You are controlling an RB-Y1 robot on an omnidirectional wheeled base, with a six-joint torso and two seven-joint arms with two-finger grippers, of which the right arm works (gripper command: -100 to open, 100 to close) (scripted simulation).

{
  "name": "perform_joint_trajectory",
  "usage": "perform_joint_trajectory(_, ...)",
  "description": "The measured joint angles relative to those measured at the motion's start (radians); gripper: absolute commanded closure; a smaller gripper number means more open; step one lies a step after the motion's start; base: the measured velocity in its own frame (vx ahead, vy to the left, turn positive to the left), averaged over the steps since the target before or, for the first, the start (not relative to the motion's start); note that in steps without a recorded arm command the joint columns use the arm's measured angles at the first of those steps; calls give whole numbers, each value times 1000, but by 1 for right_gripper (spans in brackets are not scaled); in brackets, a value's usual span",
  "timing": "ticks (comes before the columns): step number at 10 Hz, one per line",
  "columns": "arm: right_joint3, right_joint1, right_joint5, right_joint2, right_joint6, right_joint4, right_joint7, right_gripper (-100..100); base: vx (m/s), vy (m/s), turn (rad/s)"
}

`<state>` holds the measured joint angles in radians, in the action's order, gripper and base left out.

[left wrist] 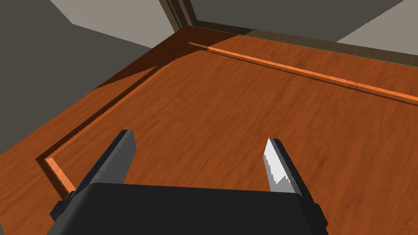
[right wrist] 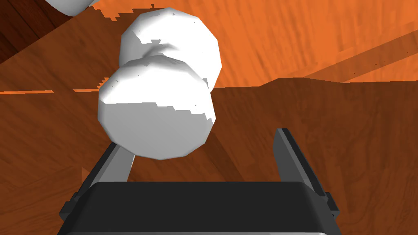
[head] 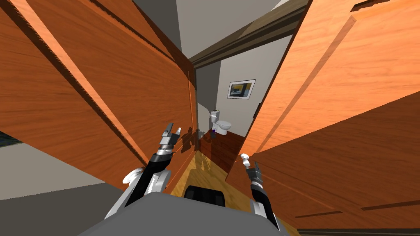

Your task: Pull the door open

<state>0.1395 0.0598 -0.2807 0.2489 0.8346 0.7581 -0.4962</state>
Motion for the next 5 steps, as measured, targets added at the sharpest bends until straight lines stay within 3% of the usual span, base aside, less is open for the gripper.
perform_joint_trajectory(3,-18,-30,-25,-10,11,-38,-68,-100,-54,7,38)
perform_joint_trajectory(5,-26,-27,-41,-17,4,-20,-114,-100,-53,4,32)
